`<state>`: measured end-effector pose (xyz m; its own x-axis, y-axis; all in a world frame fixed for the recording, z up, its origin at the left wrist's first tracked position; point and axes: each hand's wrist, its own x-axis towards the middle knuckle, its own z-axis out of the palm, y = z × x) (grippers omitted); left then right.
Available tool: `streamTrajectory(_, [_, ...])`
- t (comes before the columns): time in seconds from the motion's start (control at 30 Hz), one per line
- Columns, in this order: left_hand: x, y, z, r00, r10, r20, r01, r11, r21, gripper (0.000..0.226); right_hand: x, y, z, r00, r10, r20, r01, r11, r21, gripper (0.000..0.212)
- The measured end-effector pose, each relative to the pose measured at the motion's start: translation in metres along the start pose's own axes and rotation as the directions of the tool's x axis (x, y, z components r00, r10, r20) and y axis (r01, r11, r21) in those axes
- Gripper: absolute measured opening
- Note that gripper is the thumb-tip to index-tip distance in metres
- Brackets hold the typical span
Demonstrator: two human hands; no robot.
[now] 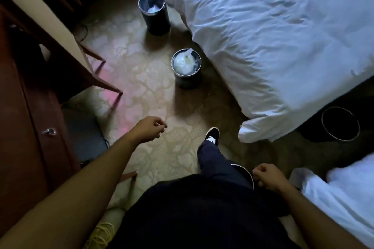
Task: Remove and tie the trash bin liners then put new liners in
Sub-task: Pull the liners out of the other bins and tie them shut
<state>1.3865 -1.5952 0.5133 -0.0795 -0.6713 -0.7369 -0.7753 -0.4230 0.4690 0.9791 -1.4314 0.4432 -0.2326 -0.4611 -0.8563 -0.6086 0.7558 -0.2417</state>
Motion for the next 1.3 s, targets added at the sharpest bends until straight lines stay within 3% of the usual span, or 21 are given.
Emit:
streamTrajectory(0.1, [0.034,0.018,-0.022,0.997,-0.079,-0.025,0.078,0.997,-0.029,0.016,0.041,-0.067,-0.039,0.998,-0.049,0.041,0.052,0.996,-0.074,0.018])
streamTrajectory(0.2, [0.059,0.022,-0.037,0.986,-0.163,-0.043,0.158,0.982,-0.102,0.016,0.067,-0.152,-0.079,0.977,-0.198,0.078,0.207,0.97,-0.131,0.018])
streamTrajectory(0.5, [0.095,0.005,-0.064,0.917,-0.398,-0.023,0.379,0.888,-0.262,0.013,0.134,-0.407,-0.151,0.845,-0.498,0.197,0.527,0.838,-0.143,0.011])
streamTrajectory(0.67, [0.147,0.009,-0.098,0.895,-0.445,0.011,0.424,0.844,-0.329,0.014,0.18,-0.498,-0.174,0.848,-0.495,0.189,0.523,0.839,-0.15,0.014])
streamTrajectory(0.83, [0.214,0.04,-0.171,0.909,-0.417,0.013,0.392,0.843,-0.369,0.012,0.222,-0.535,-0.214,0.92,-0.36,0.155,0.391,0.866,-0.312,0.022])
streamTrajectory(1.07, [0.299,0.101,-0.297,0.938,-0.326,-0.116,0.242,0.857,-0.455,0.015,0.248,-0.579,-0.276,0.962,-0.265,0.056,0.256,0.821,-0.51,0.025])
streamTrajectory(1.2, [0.322,0.124,-0.337,0.923,-0.322,-0.21,0.179,0.844,-0.505,0.016,0.28,-0.625,-0.302,0.969,-0.229,0.092,0.241,0.804,-0.544,0.019])
streamTrajectory(1.3, [0.332,0.126,-0.341,0.892,-0.387,-0.235,0.208,0.812,-0.545,0.016,0.303,-0.683,-0.308,0.951,-0.273,0.145,0.304,0.743,-0.596,0.018])
